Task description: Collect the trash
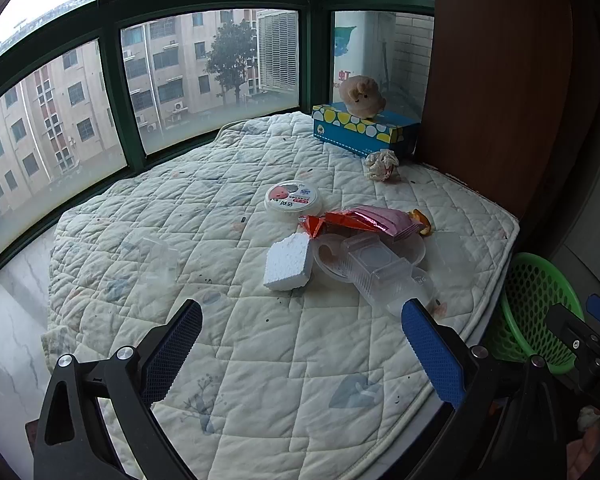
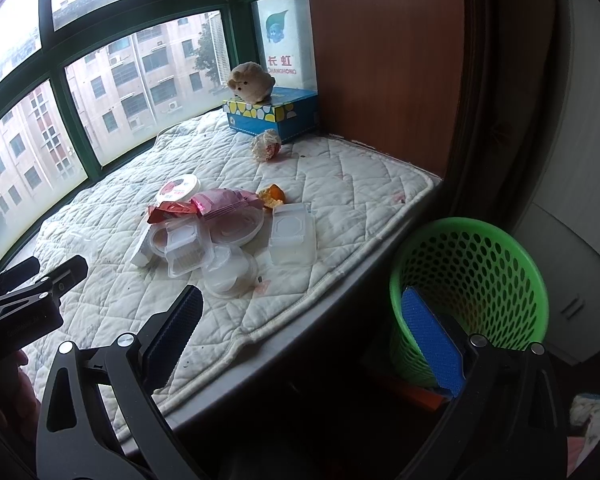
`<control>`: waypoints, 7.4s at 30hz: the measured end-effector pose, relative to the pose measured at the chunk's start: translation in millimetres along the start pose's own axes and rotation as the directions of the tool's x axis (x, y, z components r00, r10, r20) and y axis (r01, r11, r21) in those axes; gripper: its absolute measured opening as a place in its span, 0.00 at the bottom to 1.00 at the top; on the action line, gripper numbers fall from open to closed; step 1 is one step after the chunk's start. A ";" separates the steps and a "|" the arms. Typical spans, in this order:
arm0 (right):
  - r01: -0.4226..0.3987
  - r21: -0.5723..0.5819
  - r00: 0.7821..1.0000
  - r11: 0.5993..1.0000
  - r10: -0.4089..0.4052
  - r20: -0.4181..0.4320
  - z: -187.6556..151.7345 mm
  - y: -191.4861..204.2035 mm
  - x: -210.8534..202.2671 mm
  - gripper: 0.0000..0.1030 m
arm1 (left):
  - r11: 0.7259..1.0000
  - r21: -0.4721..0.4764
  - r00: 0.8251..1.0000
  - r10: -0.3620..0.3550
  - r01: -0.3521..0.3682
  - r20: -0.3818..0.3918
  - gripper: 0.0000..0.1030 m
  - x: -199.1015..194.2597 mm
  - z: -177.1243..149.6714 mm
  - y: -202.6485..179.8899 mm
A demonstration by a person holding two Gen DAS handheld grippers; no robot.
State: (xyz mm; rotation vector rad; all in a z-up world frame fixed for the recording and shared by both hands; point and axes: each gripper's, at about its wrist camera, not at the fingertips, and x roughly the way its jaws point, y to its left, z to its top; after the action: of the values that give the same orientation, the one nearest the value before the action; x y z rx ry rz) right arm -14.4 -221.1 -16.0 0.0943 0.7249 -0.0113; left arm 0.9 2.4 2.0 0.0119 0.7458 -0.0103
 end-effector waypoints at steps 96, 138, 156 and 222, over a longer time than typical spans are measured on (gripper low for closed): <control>-0.387 -0.167 0.897 0.907 0.328 -0.297 45.5 82.4 127.1 0.46 | 0.958 -0.090 0.925 -0.286 0.271 -0.252 0.79 168.5 22.4 52.9; -0.275 -0.012 0.942 0.961 0.267 -0.205 29.8 4.8 85.1 0.46 | 0.907 -0.159 0.884 -0.417 0.390 -0.210 0.54 182.8 17.8 67.4; -0.082 0.121 0.986 0.989 0.099 -0.138 8.5 -104.8 59.9 0.46 | 0.903 0.002 0.896 -0.426 0.429 -0.123 0.54 79.1 31.1 29.2; -0.038 0.169 0.992 0.985 0.058 -0.114 -7.0 -179.5 37.4 0.64 | 0.835 0.189 0.845 -0.463 0.517 -0.267 0.75 99.7 27.7 -173.8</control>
State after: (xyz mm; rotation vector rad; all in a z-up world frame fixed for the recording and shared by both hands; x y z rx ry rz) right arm 1.2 -398.4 -60.7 0.2744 0.8394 -0.0201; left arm 90.6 -172.3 -46.5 0.0660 0.9416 -0.6119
